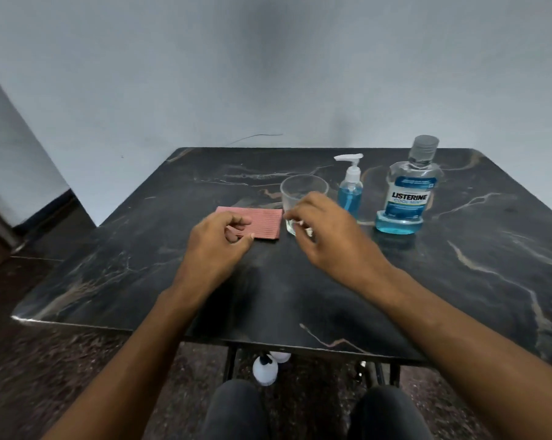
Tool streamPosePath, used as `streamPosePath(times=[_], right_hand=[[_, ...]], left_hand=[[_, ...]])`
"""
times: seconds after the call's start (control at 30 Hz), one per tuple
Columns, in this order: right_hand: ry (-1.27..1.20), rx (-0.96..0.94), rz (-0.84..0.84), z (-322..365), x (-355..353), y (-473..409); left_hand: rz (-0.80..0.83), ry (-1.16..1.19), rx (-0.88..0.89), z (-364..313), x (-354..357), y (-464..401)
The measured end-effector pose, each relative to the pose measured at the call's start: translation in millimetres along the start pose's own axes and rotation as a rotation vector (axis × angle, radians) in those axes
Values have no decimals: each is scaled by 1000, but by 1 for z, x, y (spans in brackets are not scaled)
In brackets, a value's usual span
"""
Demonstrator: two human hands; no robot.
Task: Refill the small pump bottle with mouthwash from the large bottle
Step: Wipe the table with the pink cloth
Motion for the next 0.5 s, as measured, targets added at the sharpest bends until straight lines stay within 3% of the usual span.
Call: streamPosePath(times=[0.23,0.5], right_hand=[[79,74,402,13,62,-39],[253,121,607,13,100,-69]], left_hand=[[-100,-176,36,27,-23,-3],[-64,-107,-53,46,-30,-7]])
Point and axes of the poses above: each hand's wrist, its own y-axis away from the middle knuckle, its own x-axis out of the palm, z = x × y, the point moved 1 cm from there along -y, towards the middle knuckle, and after that the axes turned 3 degrees about -x, right-handed, at the moved point
